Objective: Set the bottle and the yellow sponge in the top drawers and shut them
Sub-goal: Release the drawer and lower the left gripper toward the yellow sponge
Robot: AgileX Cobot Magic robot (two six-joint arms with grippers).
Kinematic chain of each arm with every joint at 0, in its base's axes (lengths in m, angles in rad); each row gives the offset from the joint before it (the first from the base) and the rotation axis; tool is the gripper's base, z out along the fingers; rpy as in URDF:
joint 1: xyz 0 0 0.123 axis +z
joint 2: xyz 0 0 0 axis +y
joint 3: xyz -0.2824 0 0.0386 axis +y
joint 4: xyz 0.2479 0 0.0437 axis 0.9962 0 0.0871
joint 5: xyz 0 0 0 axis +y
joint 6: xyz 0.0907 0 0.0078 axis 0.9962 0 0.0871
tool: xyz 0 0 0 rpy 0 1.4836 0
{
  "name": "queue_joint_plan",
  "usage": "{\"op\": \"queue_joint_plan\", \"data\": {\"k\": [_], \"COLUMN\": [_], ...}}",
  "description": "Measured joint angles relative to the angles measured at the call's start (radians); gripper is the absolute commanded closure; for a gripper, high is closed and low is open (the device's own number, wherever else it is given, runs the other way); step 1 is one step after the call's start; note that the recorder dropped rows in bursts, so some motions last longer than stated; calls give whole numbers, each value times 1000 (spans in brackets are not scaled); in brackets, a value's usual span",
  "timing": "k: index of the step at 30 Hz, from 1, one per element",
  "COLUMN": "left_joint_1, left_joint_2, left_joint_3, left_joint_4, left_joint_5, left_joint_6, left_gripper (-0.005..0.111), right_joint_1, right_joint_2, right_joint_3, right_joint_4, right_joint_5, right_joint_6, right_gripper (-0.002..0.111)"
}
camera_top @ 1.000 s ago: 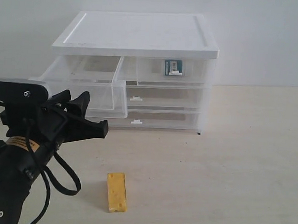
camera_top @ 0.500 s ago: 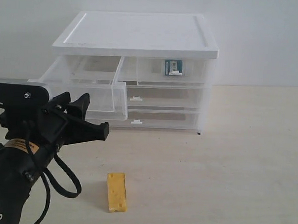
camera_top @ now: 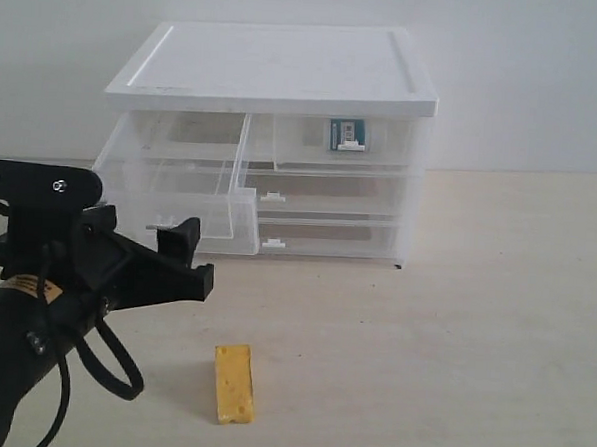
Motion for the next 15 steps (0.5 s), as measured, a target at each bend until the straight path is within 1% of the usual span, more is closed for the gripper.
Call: {"op": "queue_joint_plan", "data": {"k": [7,12,15], "left_joint_1": [0,0,0], "left_joint_2": [-113,-205,-256], "left_joint_3": [1,1,1], "left_joint_4": [-67,-202,-290], "left_joint_5": [233,368,445], "left_joint_6": [118,316,447], "left_gripper": [33,35,43], "right_joint_1": [0,0,0], "right_joint_2": [0,0,0], "right_joint_3": [0,0,0], "right_joint_4": [0,0,0], "right_joint_5": [0,0,0], "right_joint_6": [0,0,0], "right_gripper": [108,108,108]}}
